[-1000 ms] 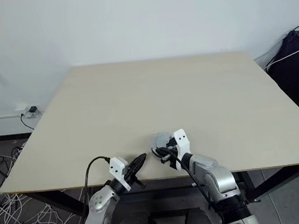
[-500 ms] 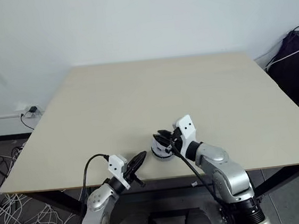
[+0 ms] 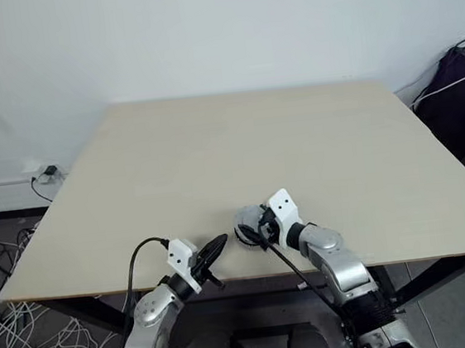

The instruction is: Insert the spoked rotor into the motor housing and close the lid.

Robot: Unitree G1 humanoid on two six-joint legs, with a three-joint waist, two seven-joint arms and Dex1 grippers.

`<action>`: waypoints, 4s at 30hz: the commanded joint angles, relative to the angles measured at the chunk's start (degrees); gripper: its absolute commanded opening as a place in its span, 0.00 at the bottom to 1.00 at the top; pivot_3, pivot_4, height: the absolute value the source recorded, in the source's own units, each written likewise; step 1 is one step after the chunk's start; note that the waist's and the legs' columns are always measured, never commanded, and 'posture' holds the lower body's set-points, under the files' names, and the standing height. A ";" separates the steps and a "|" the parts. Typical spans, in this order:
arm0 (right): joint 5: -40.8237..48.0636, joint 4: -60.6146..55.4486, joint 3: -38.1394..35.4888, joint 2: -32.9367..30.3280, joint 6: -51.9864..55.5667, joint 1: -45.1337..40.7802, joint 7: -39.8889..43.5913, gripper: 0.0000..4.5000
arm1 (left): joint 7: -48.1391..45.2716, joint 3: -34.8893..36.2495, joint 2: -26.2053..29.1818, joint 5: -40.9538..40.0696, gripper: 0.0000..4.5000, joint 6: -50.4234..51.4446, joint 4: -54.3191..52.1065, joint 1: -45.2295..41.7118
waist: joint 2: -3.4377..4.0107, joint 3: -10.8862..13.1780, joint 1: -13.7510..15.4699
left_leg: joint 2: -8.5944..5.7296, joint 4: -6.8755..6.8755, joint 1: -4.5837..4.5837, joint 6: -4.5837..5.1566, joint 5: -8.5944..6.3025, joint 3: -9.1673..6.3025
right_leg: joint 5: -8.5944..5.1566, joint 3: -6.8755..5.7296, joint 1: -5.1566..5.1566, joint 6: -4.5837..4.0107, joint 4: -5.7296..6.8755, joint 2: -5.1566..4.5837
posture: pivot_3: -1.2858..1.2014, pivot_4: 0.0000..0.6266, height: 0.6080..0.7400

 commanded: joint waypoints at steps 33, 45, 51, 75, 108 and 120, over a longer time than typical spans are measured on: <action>-2.62 2.26 0.54 -2.74 0.02 -2.78 4.83 0.71 | -2.65 2.65 -2.26 -0.15 0.00 -12.25 15.28 -5.33 | 0.02 -0.03 0.17 | 0.00 0.00 -0.01 -0.16 -0.10 0.00 | 0.02 0.03 -0.02 -0.02 0.00 -0.28 | 0.52 0.00 1.00; -6.74 3.93 4.34 -5.25 0.01 -3.85 6.59 0.71 | -0.96 1.80 -1.36 -0.08 0.00 -7.31 5.37 -2.84 | 0.02 -0.12 0.17 | 0.00 0.00 0.00 -0.16 -0.10 -0.01 | 0.01 0.02 -0.02 -0.03 -0.01 -0.28 | 0.52 0.00 1.00; -7.93 4.17 4.65 -5.26 0.62 -4.38 6.36 0.71 | -0.63 1.50 -0.94 -0.18 0.00 -5.13 2.87 -1.98 | 0.09 -0.18 0.18 | 0.01 0.00 0.00 -0.24 -0.13 -0.01 | 0.01 0.02 -0.01 -0.03 0.01 -0.28 | 0.52 0.00 1.00; -9.70 6.16 5.41 -5.64 12.21 -8.45 4.80 0.71 | 0.49 0.74 -2.08 0.43 0.00 -5.19 3.98 -2.80 | -0.02 -0.61 0.28 | 0.01 0.01 0.16 -0.27 -0.14 -0.01 | 0.03 0.03 0.11 -0.04 0.05 -0.27 | 0.52 0.00 1.00; -9.74 6.22 8.82 -8.62 14.28 -9.90 8.77 0.71 | 0.86 0.51 -1.21 -0.43 0.00 -2.03 0.43 -1.33 | 0.10 -0.70 0.55 | 0.00 0.00 0.14 -0.27 -0.13 0.00 | 0.04 0.01 0.12 -0.06 -0.01 -0.24 | 0.52 0.00 1.00; -9.84 6.38 8.96 -7.53 14.41 -9.82 7.53 0.71 | 13.98 3.26 -1.98 1.52 0.00 21.79 -9.18 -11.83 | 0.01 -0.70 0.37 | -0.03 0.02 0.17 -0.20 -0.08 -0.02 | 0.08 -0.01 0.18 0.00 0.00 0.01 | 0.52 0.00 1.00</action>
